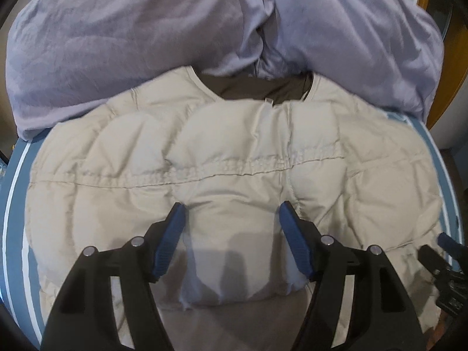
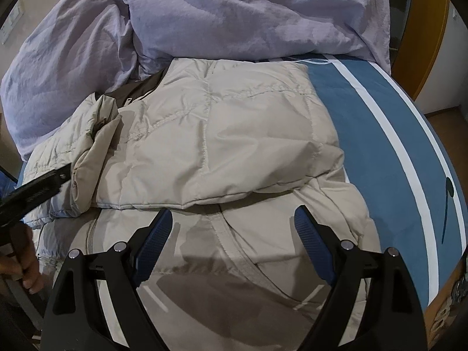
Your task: Fold large clothes
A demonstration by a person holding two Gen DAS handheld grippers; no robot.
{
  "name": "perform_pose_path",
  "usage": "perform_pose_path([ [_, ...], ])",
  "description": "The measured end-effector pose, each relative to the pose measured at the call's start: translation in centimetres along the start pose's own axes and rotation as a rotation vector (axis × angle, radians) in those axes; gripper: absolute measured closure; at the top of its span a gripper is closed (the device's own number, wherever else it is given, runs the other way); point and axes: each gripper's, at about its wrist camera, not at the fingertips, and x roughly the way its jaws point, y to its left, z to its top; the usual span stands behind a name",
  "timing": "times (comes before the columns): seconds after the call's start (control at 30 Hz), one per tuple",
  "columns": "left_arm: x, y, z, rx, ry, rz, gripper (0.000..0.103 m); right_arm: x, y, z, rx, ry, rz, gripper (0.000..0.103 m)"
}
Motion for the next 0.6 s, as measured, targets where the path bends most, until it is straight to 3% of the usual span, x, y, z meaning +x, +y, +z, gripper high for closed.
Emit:
perform_pose_path([
  [0.33, 2.4, -1.3, 0.4, 0.074, 0.048, 0.07, 0.035, 0.3, -0.3, -0.4, 0.021, 0.022, -0.009, 0.016],
  [0.6, -1.6, 0.9, -0.5, -0.003, -0.015, -0.024, 0.025, -1.0, 0.2, -0.8, -0.017, 0.002, -0.004, 0.016],
])
